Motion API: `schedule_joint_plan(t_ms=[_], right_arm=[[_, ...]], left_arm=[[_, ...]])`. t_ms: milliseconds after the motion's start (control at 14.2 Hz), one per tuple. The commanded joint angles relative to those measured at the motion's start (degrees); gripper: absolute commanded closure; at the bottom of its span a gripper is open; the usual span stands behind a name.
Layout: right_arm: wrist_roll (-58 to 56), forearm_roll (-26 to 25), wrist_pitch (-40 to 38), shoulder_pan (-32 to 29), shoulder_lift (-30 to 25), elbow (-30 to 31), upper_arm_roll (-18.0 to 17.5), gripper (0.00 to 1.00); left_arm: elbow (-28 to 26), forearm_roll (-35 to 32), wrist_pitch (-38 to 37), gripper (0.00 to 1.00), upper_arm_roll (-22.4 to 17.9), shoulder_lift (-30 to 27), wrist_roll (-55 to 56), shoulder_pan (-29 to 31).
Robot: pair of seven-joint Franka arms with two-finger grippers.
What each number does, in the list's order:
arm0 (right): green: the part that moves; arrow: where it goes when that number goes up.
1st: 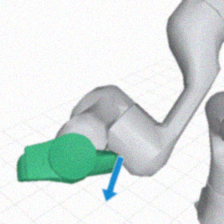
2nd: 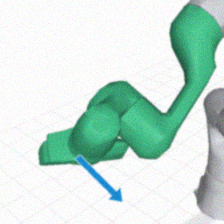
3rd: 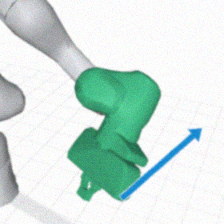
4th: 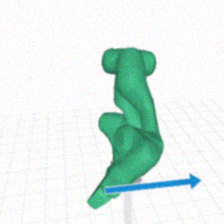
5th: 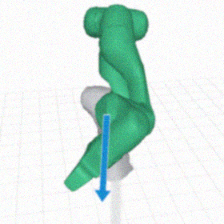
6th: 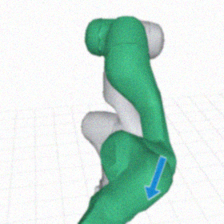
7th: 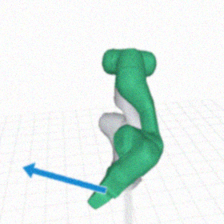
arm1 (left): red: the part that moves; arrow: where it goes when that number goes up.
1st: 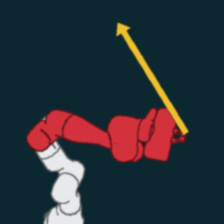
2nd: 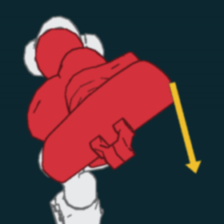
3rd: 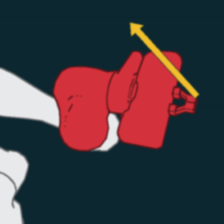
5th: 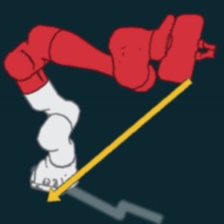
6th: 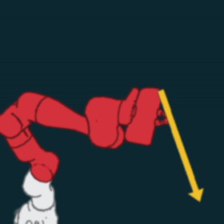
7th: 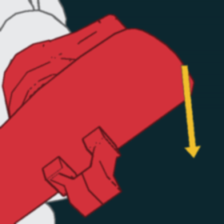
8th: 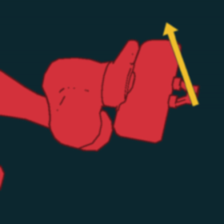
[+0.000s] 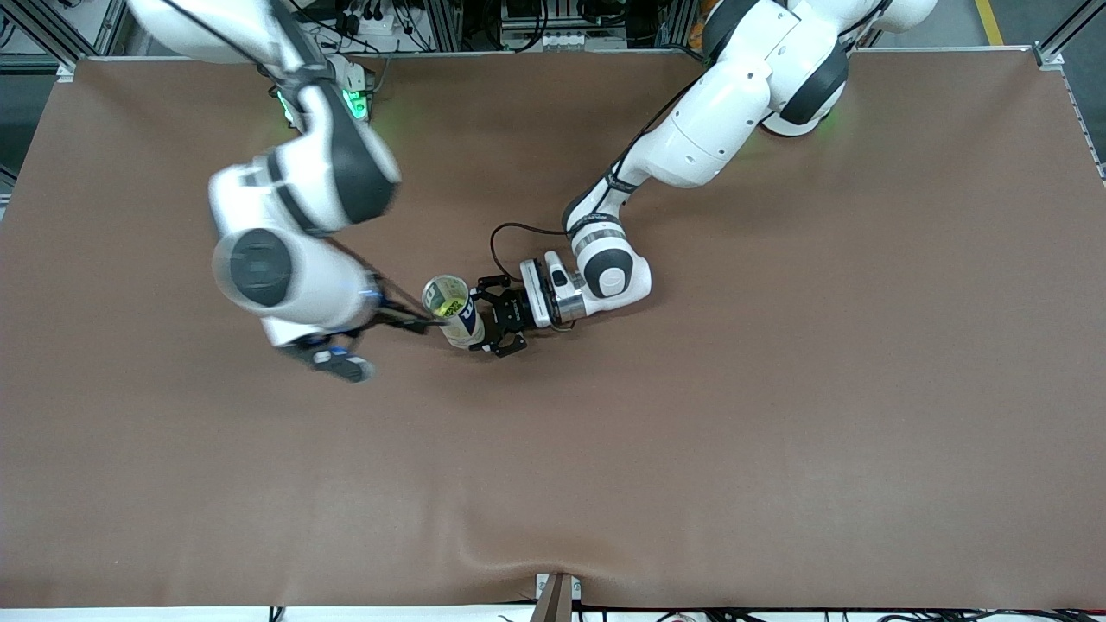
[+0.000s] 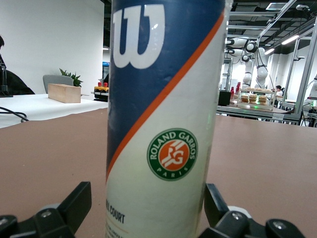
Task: Insert tennis ball vertically with right arm
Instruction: 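Set the can upright on the table with the left gripper while the right withdraws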
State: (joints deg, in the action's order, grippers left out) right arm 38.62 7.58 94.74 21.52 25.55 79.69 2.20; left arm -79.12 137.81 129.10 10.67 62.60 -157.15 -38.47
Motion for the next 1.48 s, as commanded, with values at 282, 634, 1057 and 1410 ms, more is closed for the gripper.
schedule_joint_plan(t_ms=[282,634,1057,1410], right_arm=[[-16.18,-0.20,-3.43,-10.52,-7.78,4.14,-0.70,0.00],[-29.27,-0.29,-3.51,-17.37,-16.04,9.59,-0.70,0.00],[-39.85,-6.70,-5.87,-20.81,-24.84,11.01,-1.05,0.00],[-40.11,-7.31,-12.74,-21.69,-25.46,6.18,-1.23,0.00]], left_arm=[[-17.71,1.76,0.45,0.00,0.84,-12.84,-5.62,2.25],[-29.83,-2.51,0.45,0.00,0.84,-23.02,-5.02,6.37],[-38.91,-27.20,-0.34,0.00,1.19,-33.42,7.11,18.58],[-38.30,-54.53,-12.53,0.00,1.11,-34.74,20.11,32.29]])
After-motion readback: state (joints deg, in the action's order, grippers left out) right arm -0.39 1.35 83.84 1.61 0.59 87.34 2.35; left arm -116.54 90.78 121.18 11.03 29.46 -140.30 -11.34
